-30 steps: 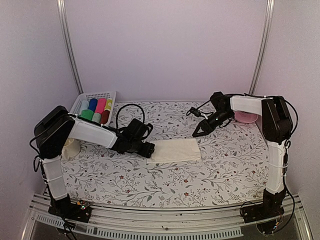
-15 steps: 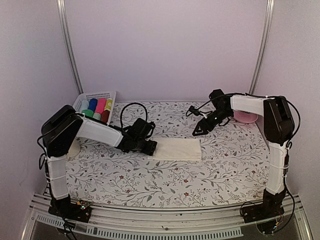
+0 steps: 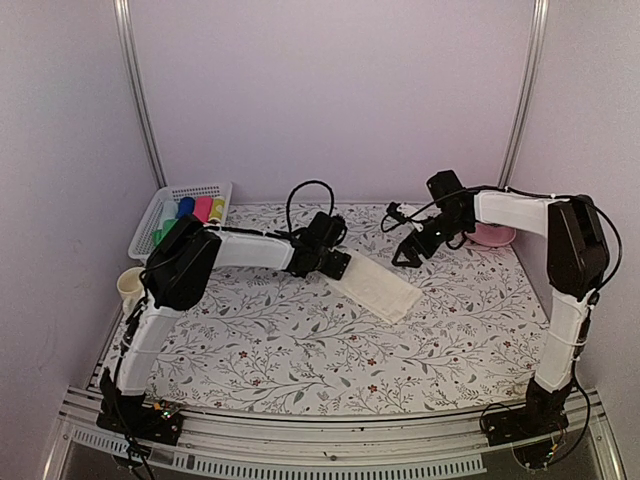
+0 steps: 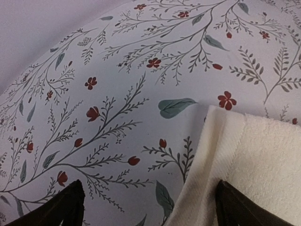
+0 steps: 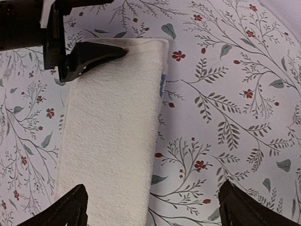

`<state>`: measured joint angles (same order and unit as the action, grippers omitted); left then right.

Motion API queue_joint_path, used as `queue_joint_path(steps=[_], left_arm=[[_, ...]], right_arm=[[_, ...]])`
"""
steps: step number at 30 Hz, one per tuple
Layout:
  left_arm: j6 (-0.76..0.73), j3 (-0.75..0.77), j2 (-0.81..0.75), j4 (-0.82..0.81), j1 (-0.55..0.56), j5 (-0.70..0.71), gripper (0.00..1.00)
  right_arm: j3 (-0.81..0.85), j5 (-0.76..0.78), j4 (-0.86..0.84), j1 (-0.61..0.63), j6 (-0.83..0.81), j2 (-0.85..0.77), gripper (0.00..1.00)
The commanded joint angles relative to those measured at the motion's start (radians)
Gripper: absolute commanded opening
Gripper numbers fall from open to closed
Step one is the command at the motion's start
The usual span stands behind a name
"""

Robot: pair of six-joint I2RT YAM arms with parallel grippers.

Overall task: Roll the towels
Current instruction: Rotate the towel at the center of the board.

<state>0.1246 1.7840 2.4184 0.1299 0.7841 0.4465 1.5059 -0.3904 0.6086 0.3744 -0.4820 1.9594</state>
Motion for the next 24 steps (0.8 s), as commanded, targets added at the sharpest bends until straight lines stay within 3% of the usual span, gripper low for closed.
queue_joint_path(steps=[1, 11, 24], left_arm=[[0.009, 0.044, -0.035, 0.024, -0.006, 0.073, 0.97], [0.047, -0.252, -0.353, -0.159, 0.012, 0.097, 0.97], [0.196, -0.686, -0.601, -0.171, 0.201, 0.197, 0.97]], right_arm=[[-0.056, 0.151, -0.147, 0.004, -0.003, -0.081, 0.99], [0.077, 0.15, -0.16, 0.024, -0.064, 0.025, 0.99], [0.318, 0.275, -0.202, 0.173, -0.092, 0.293, 0.99]])
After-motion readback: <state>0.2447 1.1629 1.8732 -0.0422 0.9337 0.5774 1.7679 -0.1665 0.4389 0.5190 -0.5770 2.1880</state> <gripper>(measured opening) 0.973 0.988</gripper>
